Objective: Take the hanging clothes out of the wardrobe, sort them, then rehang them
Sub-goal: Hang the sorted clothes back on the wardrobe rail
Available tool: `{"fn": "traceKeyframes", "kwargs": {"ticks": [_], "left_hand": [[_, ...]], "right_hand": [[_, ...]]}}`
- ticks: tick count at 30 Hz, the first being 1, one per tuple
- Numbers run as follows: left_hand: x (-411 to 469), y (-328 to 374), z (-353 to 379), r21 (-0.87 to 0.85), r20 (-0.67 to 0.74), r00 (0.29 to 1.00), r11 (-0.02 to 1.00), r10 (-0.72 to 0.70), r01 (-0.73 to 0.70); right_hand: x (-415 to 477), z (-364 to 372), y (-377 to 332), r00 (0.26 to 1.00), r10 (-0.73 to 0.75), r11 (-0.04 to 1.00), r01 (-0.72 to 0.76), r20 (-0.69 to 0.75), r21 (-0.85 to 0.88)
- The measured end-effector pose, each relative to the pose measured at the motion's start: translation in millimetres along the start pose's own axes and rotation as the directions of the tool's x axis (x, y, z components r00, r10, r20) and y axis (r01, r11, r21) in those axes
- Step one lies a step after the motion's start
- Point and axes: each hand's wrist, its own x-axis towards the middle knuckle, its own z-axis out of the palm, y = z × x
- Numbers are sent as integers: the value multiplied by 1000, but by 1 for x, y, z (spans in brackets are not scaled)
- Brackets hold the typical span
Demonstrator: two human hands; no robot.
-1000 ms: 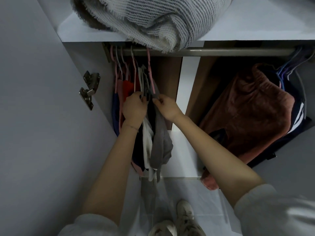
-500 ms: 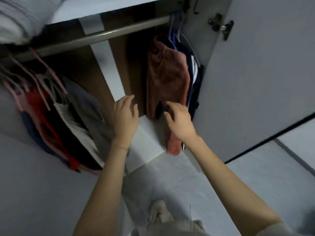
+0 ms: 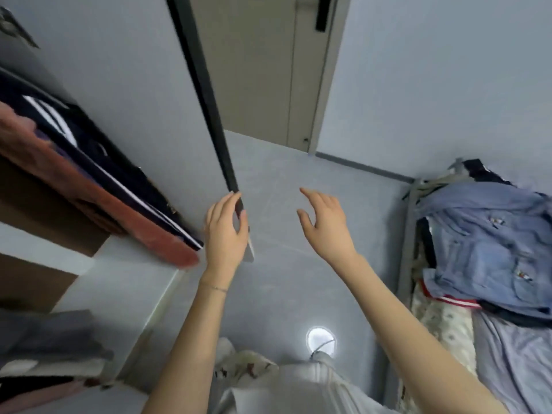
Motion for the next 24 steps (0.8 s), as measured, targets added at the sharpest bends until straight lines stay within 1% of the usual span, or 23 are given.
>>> {"fn": "traceKeyframes", "kwargs": {"ticks": [3, 6, 11, 16, 19, 22, 24], "left_hand": [[-8, 66, 62, -40, 112, 991, 997, 77, -73], [-9, 127, 114, -73, 191, 970, 988, 148, -136], [-1, 213, 201, -138, 321, 908, 962, 268, -236], [8, 287, 296, -206, 445, 807, 922, 387, -329], [15, 336, 360, -268, 498, 737, 890, 457, -370], [28, 393, 431, -337, 540, 649, 845, 535, -416], [37, 432, 480, -391, 576, 567, 808, 589, -441]], "right_hand": [[-23, -51, 71, 993, 108, 994, -109, -49, -26], [-42, -96, 130, 973, 205, 977, -209, -103, -38], [-64, -156, 217, 912, 357, 930, -366, -204, -10], [-77, -208, 300, 821, 501, 860, -508, -276, 48], [-81, -240, 352, 742, 582, 803, -588, -334, 95], [-79, -275, 412, 657, 645, 740, -664, -390, 104], [-75, -298, 452, 578, 696, 683, -716, -426, 144]]}}
